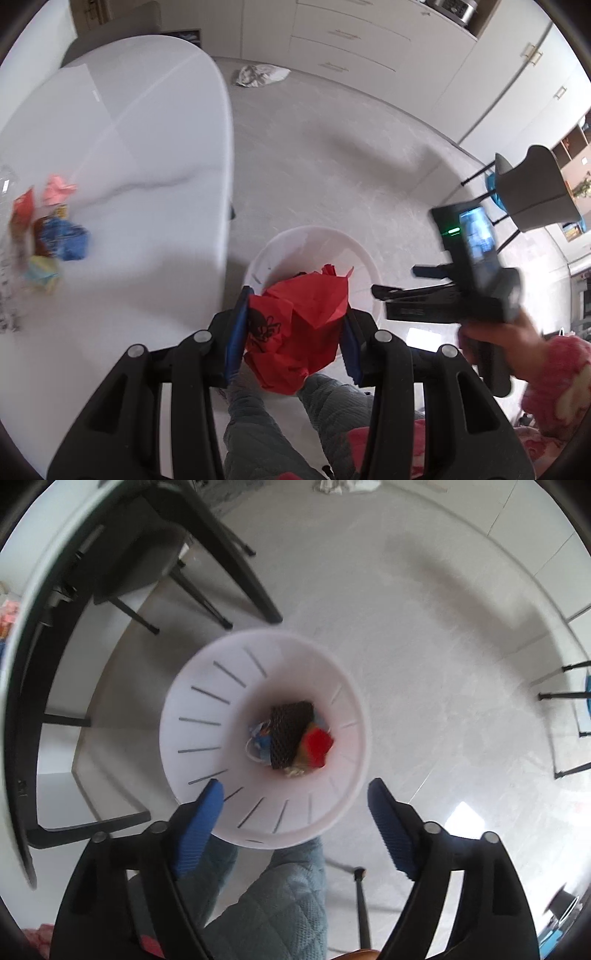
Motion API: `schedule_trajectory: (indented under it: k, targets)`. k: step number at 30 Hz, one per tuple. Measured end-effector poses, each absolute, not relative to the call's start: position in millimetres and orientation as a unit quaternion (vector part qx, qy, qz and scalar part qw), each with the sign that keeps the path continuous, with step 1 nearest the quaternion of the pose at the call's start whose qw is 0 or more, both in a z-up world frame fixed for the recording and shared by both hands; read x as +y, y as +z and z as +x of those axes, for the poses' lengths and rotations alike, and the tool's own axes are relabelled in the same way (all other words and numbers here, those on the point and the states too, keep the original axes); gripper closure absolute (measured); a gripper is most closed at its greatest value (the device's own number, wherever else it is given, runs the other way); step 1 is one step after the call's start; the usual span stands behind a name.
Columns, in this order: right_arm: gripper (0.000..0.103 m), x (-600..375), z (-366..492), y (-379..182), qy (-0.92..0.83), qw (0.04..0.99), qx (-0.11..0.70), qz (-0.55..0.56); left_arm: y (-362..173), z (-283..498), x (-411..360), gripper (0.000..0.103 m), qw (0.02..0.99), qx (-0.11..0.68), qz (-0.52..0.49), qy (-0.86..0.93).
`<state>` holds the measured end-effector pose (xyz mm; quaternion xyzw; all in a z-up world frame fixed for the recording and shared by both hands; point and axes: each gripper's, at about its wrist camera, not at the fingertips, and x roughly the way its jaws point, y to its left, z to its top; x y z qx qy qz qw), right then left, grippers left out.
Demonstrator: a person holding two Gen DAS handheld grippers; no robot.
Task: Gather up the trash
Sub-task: 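Drop the red paper pieces into the wastebasket with both grippers, then grasp the crumpled paper with the left gripper while the right grasps a snack bag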
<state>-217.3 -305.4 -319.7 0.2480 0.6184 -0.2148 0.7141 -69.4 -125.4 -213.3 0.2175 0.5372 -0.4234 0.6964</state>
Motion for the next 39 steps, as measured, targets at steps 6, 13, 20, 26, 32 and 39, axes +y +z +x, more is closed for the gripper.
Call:
schedule_trajectory:
  k: [6, 13, 20, 26, 32, 39]
  targets:
    - [0.015, -317.3, -238.1, -289.1, -0.22, 0.732, 0.6, 0.235, -249.6, -84.4, -155.9, 0.061, 0.678, 0.552, 0.242, -0.42]
    - [0.015, -327.7, -251.5, -289.8, -0.219, 0.73, 0.606, 0.229, -269.9, -94.8, -172.0, 0.059, 0.668, 0.562, 0.25, -0.418]
    - [0.015, -332.9, -252.8, -292.8, -0.217, 0.729, 0.609, 0.226, -267.8, -105.9, -176.1, 0.017, 0.675, 0.564, 0.25, -0.405]
    - [0.013, -328.4, -249.5, -289.3, -0.214, 0.735, 0.606, 0.217, -264.2, -104.4, -174.8, 0.008, 0.673, 0.576, 0.237, -0.399]
    - [0.012, -322.2, -243.1, -281.0, -0.208, 0.741, 0.603, 0.209, -253.6, -97.5, -165.0, 0.008, 0.682, 0.572, 0.227, -0.394]
    - [0.012, -306.4, -204.5, -247.2, -0.187, 0.77, 0.58, 0.191, -203.6, -81.4, -130.2, 0.008, 0.725, 0.531, 0.209, -0.387]
